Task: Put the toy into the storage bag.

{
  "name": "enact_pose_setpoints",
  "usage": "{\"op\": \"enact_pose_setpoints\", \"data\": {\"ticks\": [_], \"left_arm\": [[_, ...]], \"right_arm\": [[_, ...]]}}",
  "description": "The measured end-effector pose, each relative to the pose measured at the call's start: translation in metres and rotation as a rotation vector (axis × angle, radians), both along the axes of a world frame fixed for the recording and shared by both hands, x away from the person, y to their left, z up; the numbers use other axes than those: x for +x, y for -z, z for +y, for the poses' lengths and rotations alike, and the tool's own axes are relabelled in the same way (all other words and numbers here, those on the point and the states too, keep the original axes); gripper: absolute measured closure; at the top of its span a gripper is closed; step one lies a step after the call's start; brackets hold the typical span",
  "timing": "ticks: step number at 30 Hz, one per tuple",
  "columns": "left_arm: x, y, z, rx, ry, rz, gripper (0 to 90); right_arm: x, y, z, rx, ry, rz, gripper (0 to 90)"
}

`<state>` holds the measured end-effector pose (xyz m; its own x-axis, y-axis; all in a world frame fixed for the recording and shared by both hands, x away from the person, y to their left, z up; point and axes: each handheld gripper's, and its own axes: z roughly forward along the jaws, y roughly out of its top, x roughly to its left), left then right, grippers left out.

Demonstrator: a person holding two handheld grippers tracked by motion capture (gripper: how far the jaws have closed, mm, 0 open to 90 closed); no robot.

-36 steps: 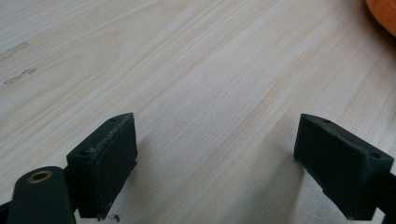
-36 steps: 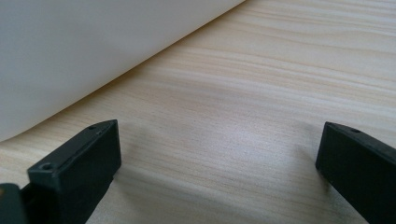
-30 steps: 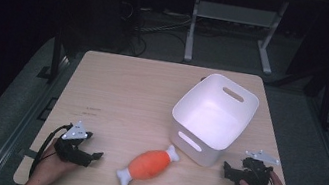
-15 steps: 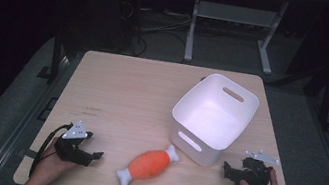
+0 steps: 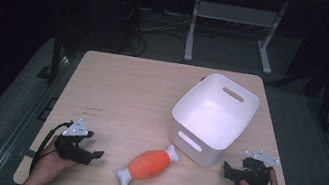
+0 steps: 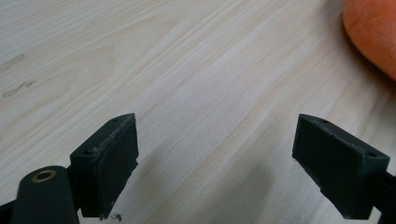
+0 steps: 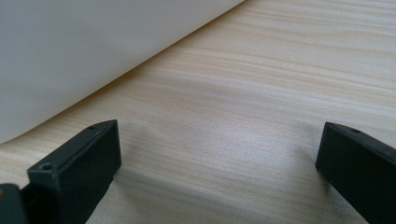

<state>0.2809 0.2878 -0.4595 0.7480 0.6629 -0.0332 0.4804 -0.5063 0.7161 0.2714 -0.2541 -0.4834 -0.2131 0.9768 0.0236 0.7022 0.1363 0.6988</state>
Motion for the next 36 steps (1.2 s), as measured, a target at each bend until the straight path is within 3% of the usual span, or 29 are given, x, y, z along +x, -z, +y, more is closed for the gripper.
{"op": "enact_pose_setpoints", "data": {"ticks": [14,36], "left_arm": [[-0.001,-0.014,-0.011,-0.022,-0.004,0.018,13.9],[-0.002,-0.032,-0.042,-0.067,0.038,0.052,14.3]], "right_arm": [[0.0,0.0,0.0,0.0,0.0,0.0,0.0],[0.0,0.0,0.0,0.0,0.0,0.0,0.0]]}}
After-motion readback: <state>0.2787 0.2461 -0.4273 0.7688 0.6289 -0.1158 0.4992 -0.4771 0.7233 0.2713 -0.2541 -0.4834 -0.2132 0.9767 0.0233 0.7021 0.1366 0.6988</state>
